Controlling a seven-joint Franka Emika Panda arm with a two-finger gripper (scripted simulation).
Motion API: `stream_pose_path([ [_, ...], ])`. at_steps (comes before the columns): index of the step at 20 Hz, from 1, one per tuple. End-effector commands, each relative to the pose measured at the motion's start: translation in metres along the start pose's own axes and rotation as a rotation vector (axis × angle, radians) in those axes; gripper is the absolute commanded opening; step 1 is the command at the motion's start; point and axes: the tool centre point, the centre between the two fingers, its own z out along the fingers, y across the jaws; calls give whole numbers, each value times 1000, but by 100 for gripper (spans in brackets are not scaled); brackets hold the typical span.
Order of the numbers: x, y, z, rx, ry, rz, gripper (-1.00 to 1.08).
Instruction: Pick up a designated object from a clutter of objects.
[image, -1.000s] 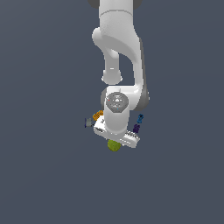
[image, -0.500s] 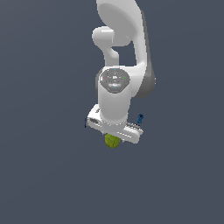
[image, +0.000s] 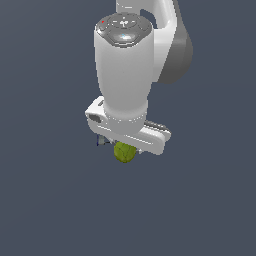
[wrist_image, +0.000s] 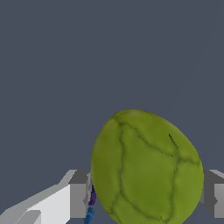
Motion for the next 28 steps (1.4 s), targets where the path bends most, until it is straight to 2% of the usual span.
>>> stream_pose_path([
  [1,6,0,-27,0,1,0,-100],
  [14,31,1,-127,0,1,0,-100],
  [28,43,0,-165,0,1,0,-100],
])
